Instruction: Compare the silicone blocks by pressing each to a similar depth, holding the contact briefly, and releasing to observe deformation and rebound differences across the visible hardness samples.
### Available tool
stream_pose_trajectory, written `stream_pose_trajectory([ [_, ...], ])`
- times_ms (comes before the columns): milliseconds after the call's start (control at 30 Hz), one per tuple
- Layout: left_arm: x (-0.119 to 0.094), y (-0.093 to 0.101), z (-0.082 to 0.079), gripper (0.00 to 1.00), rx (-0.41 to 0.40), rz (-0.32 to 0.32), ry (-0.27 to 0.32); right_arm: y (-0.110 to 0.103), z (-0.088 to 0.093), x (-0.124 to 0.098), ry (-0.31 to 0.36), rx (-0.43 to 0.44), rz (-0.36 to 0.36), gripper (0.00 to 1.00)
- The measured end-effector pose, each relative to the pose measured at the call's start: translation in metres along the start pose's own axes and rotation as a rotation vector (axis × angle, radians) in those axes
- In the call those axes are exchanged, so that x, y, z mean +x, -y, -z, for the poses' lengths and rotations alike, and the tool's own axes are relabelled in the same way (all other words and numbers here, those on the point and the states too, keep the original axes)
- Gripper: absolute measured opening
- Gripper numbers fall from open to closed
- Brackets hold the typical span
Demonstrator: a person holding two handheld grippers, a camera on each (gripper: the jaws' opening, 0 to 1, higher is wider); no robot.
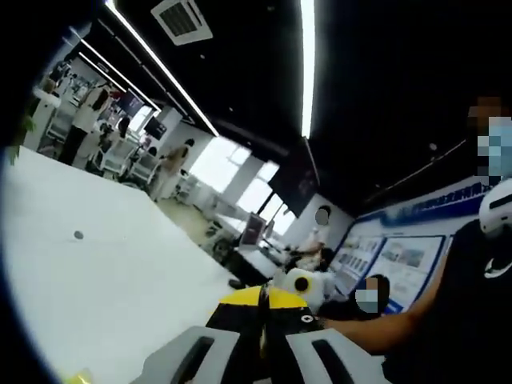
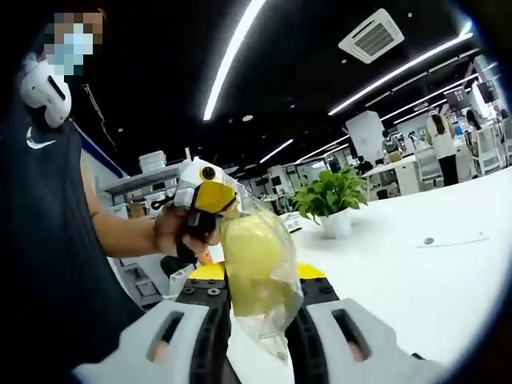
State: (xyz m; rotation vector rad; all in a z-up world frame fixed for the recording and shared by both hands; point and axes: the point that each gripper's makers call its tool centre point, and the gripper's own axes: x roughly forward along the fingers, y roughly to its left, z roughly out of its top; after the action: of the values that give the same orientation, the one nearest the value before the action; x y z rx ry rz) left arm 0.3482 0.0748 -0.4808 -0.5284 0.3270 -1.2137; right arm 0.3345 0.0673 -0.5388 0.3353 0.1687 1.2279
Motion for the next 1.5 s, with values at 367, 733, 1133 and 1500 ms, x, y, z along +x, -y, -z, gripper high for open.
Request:
stream_pose_trajectory([
  [367,-0.007,-0.001,-0.005,0.0,0.136,-0.028,0.021,-0.006,-0.003,0.004,-0.1,0.07,-0.008,0.08],
  [733,-0.011,-0.005,-0.002,0.02,0.178,-0.002,-0.017,-0.009,0.001,0.005,-0.184,0.092,-0.027,0.04],
  [1133,-0.014,-0.005,-0.004,0.01,0.305,-0.005,-0.009,-0.01,0.001,0.006,-0.224,0.09,-0.029,0.03],
  [1500,-0.009,-0.009,0.006,0.0,0.249,-0.054,-0.036,-0.008,0.009,0.0,-0.253,0.098,-0.016,0.03],
])
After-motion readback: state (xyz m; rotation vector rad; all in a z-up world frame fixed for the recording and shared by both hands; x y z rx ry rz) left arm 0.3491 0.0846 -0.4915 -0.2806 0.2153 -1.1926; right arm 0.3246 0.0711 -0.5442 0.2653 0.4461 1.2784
